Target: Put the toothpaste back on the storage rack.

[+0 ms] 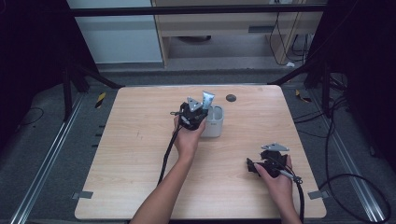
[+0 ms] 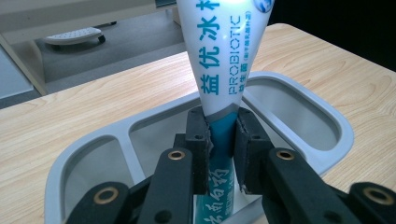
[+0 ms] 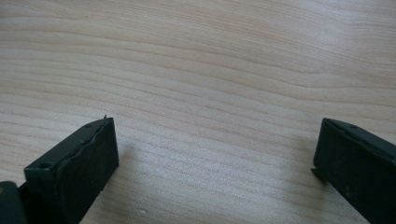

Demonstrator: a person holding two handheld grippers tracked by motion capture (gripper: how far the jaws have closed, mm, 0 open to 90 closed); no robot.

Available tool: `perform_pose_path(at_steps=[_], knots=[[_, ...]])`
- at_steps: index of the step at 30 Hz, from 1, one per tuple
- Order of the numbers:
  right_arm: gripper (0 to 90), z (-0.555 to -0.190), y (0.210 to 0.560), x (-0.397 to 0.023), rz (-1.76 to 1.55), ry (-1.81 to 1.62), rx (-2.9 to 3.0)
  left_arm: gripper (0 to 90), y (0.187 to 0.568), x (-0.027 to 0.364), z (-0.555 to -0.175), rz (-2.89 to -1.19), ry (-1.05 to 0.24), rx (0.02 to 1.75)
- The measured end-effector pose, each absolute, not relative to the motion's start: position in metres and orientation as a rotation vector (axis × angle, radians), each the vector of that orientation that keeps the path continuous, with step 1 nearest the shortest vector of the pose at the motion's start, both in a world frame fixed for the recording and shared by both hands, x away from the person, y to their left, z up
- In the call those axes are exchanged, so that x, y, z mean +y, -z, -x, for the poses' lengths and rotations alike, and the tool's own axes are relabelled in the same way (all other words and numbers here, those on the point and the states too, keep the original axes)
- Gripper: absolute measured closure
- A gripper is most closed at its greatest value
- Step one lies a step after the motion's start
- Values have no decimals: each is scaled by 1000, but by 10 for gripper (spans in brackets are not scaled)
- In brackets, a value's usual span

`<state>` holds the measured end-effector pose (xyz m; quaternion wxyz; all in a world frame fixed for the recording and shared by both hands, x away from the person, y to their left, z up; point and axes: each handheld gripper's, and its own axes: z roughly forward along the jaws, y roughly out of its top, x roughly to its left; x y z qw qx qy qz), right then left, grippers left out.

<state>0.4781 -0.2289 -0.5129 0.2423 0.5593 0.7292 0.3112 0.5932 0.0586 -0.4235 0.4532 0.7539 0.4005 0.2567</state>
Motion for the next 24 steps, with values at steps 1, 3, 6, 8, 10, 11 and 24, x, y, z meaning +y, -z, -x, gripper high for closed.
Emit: perform_pose_path(at_steps=[1, 3, 6, 8, 10, 11, 24], knots=[[3, -478, 513, -229, -1529, -851, 1993, 771, 423, 59, -593, -1861, -631, 991], [4, -478, 513, -229, -1529, -851, 1993, 771, 423, 59, -593, -1866, -629, 992], [3, -478, 513, -229, -1529, -851, 1993, 770, 422, 60, -592, -1870, -620, 1000], [4, -478, 513, -229, -1529, -851, 1993, 769, 421, 60, -592, -1873, -616, 1003], [3, -478, 513, -229, -1529, -851, 1993, 768, 420, 61, -593, -1876, -606, 1010], [4, -478, 513, -229, -1529, -851, 1993, 768, 420, 61, -594, -1879, -606, 1011], [3, -478, 513, -229, -1531, -852, 1993, 761, 418, 58, -597, -1895, -599, 1011]])
